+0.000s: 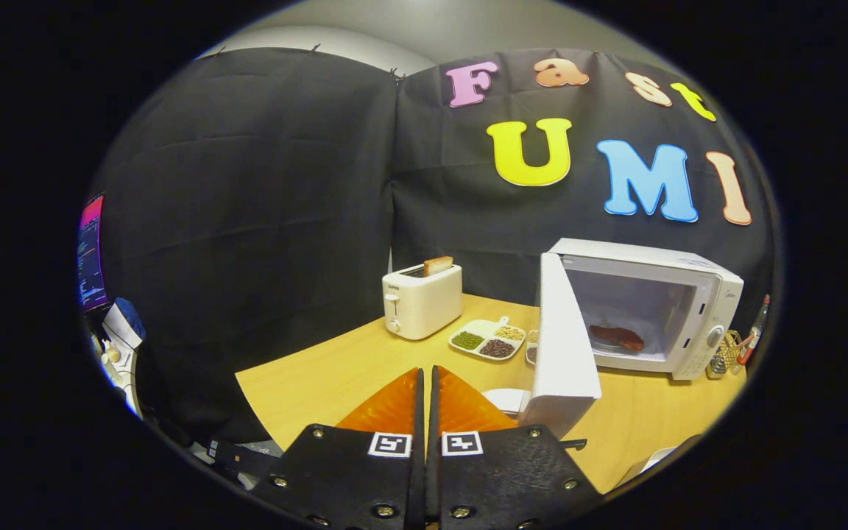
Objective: Open the microwave, put the food inside, and close the microwave door.
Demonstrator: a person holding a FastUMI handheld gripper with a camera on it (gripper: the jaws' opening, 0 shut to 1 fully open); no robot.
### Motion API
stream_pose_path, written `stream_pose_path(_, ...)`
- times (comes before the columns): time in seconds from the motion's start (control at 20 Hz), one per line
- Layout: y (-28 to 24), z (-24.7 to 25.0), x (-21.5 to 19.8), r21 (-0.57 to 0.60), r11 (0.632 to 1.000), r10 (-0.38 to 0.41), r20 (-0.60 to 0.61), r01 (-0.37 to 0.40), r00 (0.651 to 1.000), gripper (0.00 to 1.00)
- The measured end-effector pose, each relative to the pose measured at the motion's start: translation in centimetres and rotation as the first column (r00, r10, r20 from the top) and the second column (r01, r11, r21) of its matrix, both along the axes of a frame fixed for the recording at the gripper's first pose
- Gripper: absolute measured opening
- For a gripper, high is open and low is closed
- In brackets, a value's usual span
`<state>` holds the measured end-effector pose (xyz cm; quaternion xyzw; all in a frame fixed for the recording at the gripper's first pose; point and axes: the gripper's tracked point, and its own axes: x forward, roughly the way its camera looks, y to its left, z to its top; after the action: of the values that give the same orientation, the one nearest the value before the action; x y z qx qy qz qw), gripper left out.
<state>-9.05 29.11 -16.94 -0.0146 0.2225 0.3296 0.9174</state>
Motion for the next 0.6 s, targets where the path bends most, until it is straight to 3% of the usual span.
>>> stream_pose_path(0.6, -11.0, -1.3, 8.5, -0.079, 0.978, -0.196, -0.007, 0.195, 0.981, 0.01)
